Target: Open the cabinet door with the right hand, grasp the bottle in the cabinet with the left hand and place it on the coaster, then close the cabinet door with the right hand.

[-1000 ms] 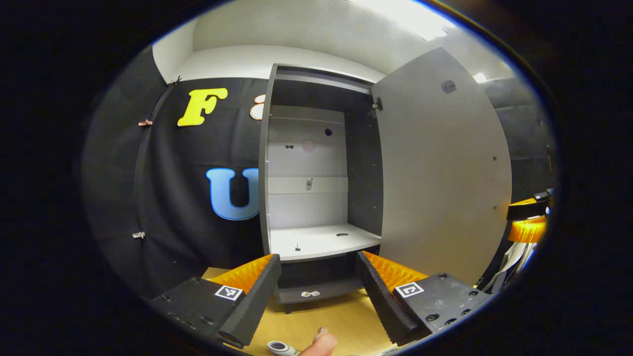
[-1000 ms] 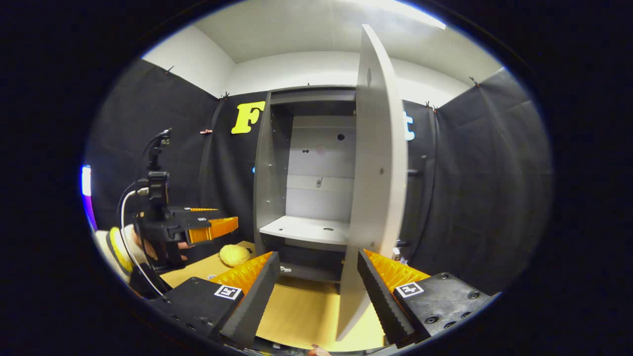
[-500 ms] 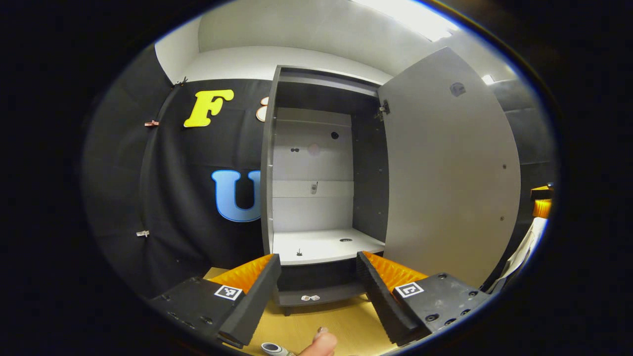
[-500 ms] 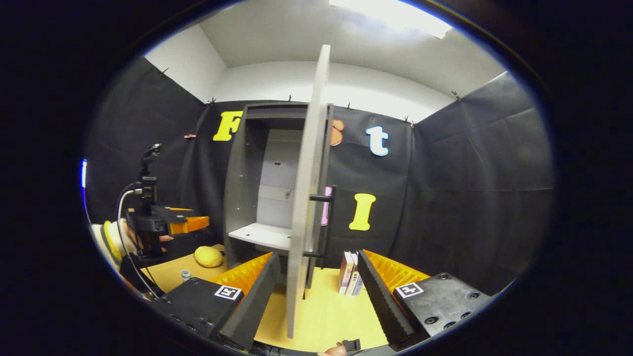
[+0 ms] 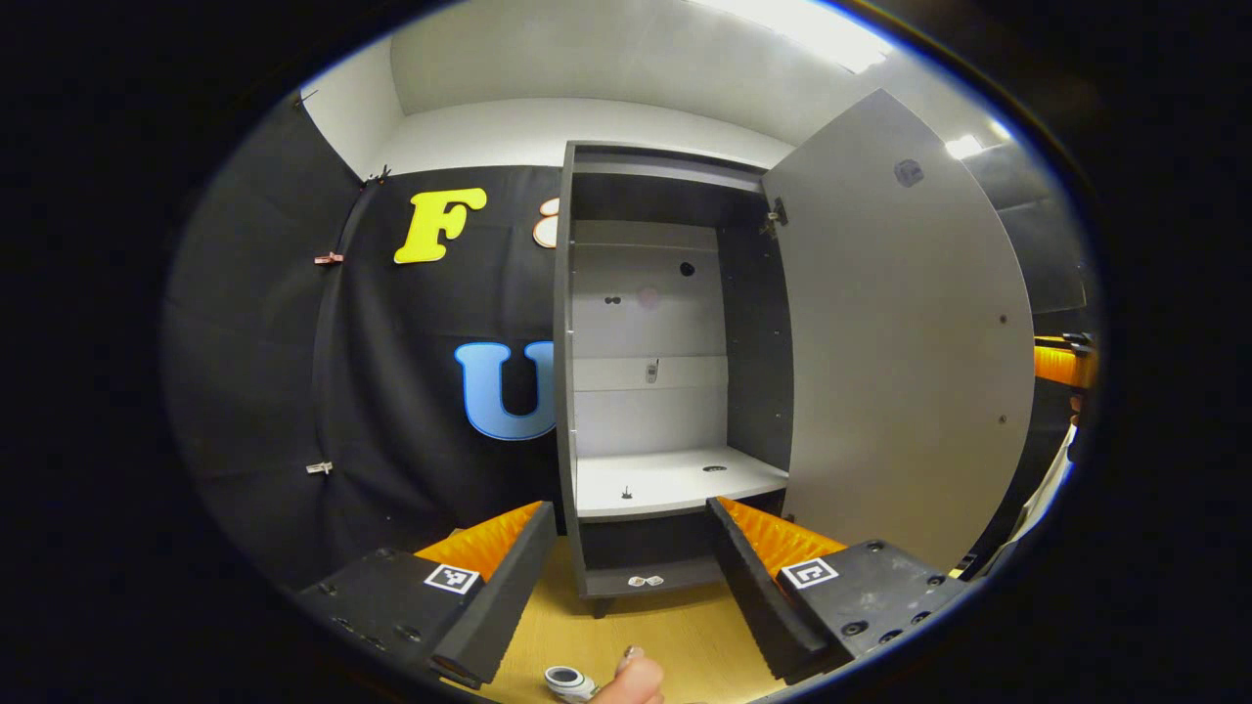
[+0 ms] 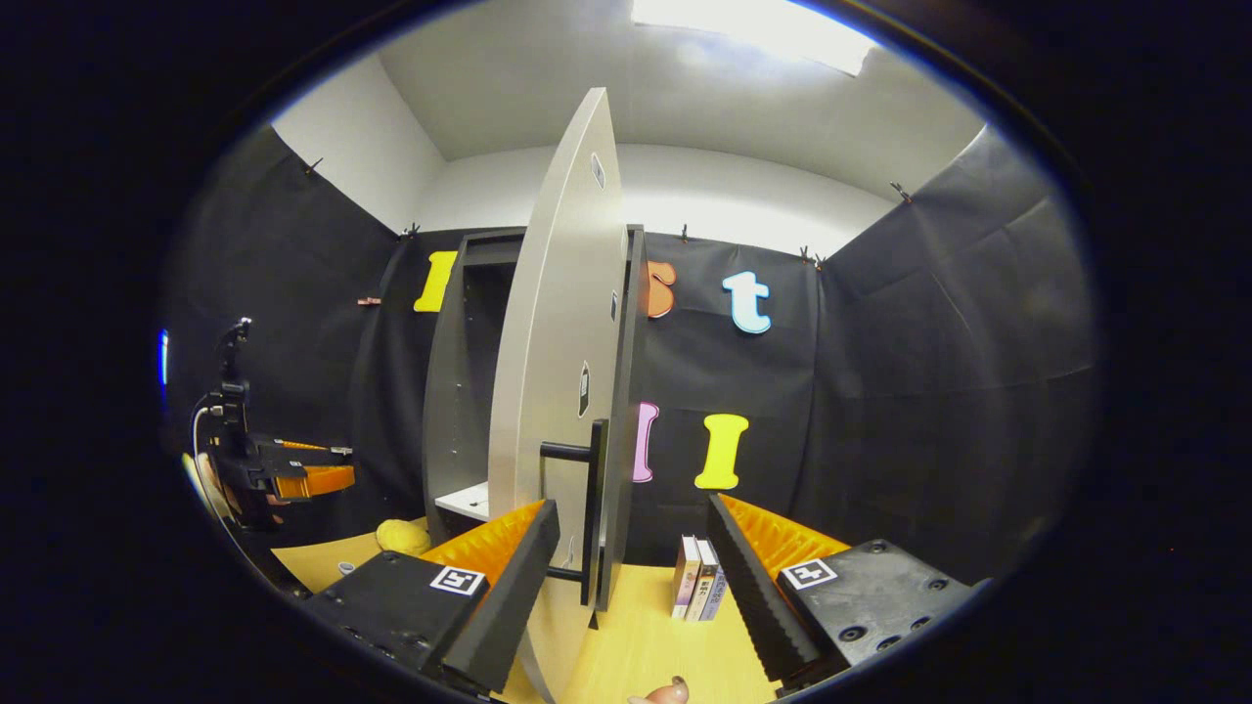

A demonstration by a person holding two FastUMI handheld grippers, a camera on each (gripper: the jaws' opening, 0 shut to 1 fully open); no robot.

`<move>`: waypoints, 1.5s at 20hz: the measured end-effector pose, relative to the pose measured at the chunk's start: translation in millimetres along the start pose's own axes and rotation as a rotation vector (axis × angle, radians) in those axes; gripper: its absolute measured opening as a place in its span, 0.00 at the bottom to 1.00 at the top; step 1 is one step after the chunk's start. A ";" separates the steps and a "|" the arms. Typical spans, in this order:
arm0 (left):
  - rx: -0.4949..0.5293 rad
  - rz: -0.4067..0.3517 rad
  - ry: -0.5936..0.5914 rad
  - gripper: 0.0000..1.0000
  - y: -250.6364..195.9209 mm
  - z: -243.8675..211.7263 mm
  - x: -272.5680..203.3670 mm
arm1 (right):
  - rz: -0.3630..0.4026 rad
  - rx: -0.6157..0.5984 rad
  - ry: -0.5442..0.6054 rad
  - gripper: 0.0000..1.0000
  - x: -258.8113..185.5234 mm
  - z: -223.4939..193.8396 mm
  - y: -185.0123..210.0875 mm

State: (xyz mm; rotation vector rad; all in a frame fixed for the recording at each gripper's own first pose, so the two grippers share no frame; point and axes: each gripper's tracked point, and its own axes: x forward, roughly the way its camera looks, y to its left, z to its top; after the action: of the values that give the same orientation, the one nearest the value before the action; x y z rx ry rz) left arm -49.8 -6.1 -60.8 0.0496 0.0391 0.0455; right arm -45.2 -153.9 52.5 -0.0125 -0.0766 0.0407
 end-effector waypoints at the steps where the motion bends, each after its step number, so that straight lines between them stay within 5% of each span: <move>1: 0.004 0.007 0.002 0.99 4.5 -0.8 -1.6 | 0.005 0.007 0.009 0.99 2.5 -1.9 6.8; 6: 0.007 -0.024 -0.011 0.96 19.9 0.1 7.3 | 0.002 0.000 0.017 0.92 -5.7 -3.1 39.0; 11: -0.008 -0.085 -0.010 0.99 46.7 -2.3 27.4 | 0.030 0.009 0.023 0.98 4.3 -6.8 105.8; 22: 0.038 -0.153 -0.010 0.96 115.1 -10.6 51.3 | 0.088 0.078 0.030 0.93 69.5 -38.3 222.0; 30: 0.011 -0.172 -0.010 0.96 133.8 -8.3 61.2 | 0.073 -0.039 0.039 0.97 71.1 -52.1 245.3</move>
State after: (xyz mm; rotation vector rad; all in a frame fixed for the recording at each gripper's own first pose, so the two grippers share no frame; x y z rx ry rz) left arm 4.9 130.7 -64.6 0.0575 0.0334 -0.1269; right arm 19.8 93.6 2.5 -0.0546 -0.0377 0.1122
